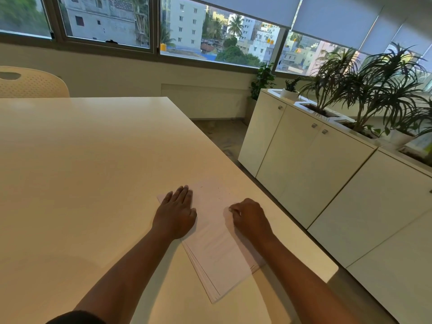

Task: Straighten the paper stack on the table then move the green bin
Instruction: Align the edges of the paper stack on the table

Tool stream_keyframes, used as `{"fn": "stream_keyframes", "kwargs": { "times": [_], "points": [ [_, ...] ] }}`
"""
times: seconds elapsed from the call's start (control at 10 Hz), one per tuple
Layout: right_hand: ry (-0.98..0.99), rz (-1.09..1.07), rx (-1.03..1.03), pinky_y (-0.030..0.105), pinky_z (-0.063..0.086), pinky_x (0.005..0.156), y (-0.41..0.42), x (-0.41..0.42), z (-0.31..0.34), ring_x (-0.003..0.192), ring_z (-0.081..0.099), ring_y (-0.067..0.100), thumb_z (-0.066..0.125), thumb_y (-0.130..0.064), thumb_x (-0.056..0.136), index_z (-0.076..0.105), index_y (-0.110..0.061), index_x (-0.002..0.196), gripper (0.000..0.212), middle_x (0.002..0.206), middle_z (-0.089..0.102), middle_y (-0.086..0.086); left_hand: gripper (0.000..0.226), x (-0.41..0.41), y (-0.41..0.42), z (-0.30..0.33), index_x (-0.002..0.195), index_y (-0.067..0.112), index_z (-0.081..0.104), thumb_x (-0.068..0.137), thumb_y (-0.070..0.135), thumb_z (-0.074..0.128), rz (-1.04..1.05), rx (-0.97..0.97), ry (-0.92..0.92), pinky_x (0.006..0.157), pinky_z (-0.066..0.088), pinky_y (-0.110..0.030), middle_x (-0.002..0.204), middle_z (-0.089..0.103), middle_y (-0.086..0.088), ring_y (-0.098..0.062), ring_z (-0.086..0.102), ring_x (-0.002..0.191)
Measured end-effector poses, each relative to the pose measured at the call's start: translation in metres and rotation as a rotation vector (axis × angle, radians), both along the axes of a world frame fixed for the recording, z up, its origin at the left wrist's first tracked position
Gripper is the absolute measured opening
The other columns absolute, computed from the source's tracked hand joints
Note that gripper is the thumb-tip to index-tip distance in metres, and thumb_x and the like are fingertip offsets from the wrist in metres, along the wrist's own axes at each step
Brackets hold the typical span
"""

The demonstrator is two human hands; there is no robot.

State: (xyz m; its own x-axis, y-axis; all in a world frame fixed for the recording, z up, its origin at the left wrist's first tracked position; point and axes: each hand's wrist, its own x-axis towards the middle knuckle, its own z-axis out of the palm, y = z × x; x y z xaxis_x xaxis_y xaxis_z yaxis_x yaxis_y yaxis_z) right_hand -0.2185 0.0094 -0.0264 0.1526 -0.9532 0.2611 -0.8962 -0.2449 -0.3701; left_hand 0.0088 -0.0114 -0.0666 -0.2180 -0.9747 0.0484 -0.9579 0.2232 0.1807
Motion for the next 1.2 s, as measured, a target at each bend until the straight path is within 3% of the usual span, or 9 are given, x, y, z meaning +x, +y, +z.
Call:
{"fn": "stream_keyframes", "kwargs": {
  "times": [0.1, 0.2, 0.3, 0.5, 0.6, 0.7, 0.9, 1.1, 1.2],
  "points": [
    [0.035, -0.051, -0.037, 0.018, 0.045, 0.077, 0.002, 0.007, 0.002, 0.085, 0.063, 0.019, 0.05, -0.014, 0.095, 0.074, -0.013, 0.104, 0.025, 0.097, 0.07, 0.012, 0.062, 0.0, 0.001, 0.0, 0.157, 0.012, 0.001, 0.103, 0.039, 0.016, 0.003, -0.003, 0.006, 0.124, -0.001, -0.037, 0.166, -0.004, -0.005, -0.016, -0.005, 0.152],
    [-0.041, 0.141, 0.012, 0.027, 0.054, 0.079, 0.022, 0.037, 0.002, 0.078, 0.061, 0.011, 0.055, -0.019, 0.094, 0.074, -0.015, 0.096, 0.02, 0.09, 0.07, 0.008, 0.062, 0.0, 0.0, 0.0, 0.157, 0.011, 0.002, 0.103, 0.039, 0.016, 0.002, -0.005, 0.009, 0.124, -0.001, -0.037, 0.166, -0.004, -0.006, -0.016, -0.005, 0.152],
    [-0.076, 0.293, 0.042, 0.022, 0.054, 0.079, 0.04, 0.052, -0.003, 0.078, 0.062, 0.008, 0.058, -0.025, 0.093, 0.073, -0.019, 0.105, 0.02, 0.095, 0.071, 0.005, 0.062, 0.001, -0.001, 0.001, 0.157, 0.011, 0.001, 0.103, 0.039, 0.015, -0.004, -0.002, -0.005, 0.124, -0.001, -0.037, 0.166, -0.004, -0.006, -0.016, -0.006, 0.152],
    [-0.067, 0.048, 0.009, 0.014, 0.043, 0.083, 0.02, 0.024, 0.002, 0.086, 0.063, 0.013, 0.055, -0.019, 0.095, 0.073, -0.014, 0.107, 0.022, 0.099, 0.07, 0.007, 0.062, 0.001, 0.0, 0.001, 0.157, 0.011, 0.001, 0.103, 0.039, 0.015, -0.004, -0.003, 0.001, 0.124, 0.0, -0.038, 0.166, -0.004, -0.007, -0.016, -0.005, 0.152],
    [-0.002, 0.161, -0.033, 0.024, 0.052, 0.079, 0.028, 0.042, -0.002, 0.079, 0.06, 0.013, 0.054, -0.022, 0.096, 0.073, -0.016, 0.101, 0.021, 0.09, 0.069, 0.006, 0.062, 0.0, 0.0, 0.001, 0.157, 0.01, 0.001, 0.103, 0.038, 0.016, -0.001, 0.003, 0.008, 0.124, -0.001, -0.037, 0.166, -0.003, -0.006, -0.016, -0.005, 0.152],
    [-0.037, 0.307, 0.012, 0.016, 0.05, 0.071, 0.045, 0.06, -0.012, 0.073, 0.058, 0.007, 0.057, -0.026, 0.093, 0.072, -0.023, 0.108, 0.02, 0.091, 0.068, 0.002, 0.062, 0.001, 0.0, 0.0, 0.156, 0.011, 0.001, 0.103, 0.038, 0.015, 0.0, 0.008, 0.001, 0.124, -0.001, -0.037, 0.166, -0.004, -0.006, -0.016, -0.005, 0.152],
    [-0.065, 0.099, -0.007, 0.028, 0.053, 0.082, 0.029, 0.033, 0.001, 0.079, 0.06, 0.011, 0.057, -0.021, 0.094, 0.075, -0.013, 0.1, 0.021, 0.093, 0.07, 0.007, 0.062, 0.001, 0.001, 0.002, 0.157, 0.01, 0.002, 0.103, 0.038, 0.016, -0.007, 0.005, 0.008, 0.124, 0.0, -0.038, 0.166, -0.003, -0.007, -0.017, -0.004, 0.152],
    [-0.07, 0.358, 0.068, 0.021, 0.054, 0.079, 0.056, 0.062, -0.01, 0.08, 0.06, 0.005, 0.058, -0.03, 0.093, 0.071, -0.024, 0.11, 0.022, 0.098, 0.07, 0.001, 0.062, 0.001, 0.0, 0.002, 0.157, 0.011, 0.002, 0.103, 0.038, 0.016, -0.004, 0.005, 0.006, 0.124, 0.0, -0.037, 0.166, -0.003, -0.007, -0.016, -0.004, 0.152],
    [-0.057, 0.28, 0.02, 0.02, 0.052, 0.081, 0.053, 0.051, -0.011, 0.083, 0.058, 0.005, 0.058, -0.029, 0.094, 0.07, -0.024, 0.112, 0.022, 0.099, 0.069, 0.0, 0.062, 0.001, 0.001, 0.002, 0.157, 0.011, 0.002, 0.103, 0.039, 0.016, -0.002, 0.005, 0.01, 0.124, -0.001, -0.037, 0.166, -0.003, -0.007, -0.016, -0.005, 0.152]
  ]
}}
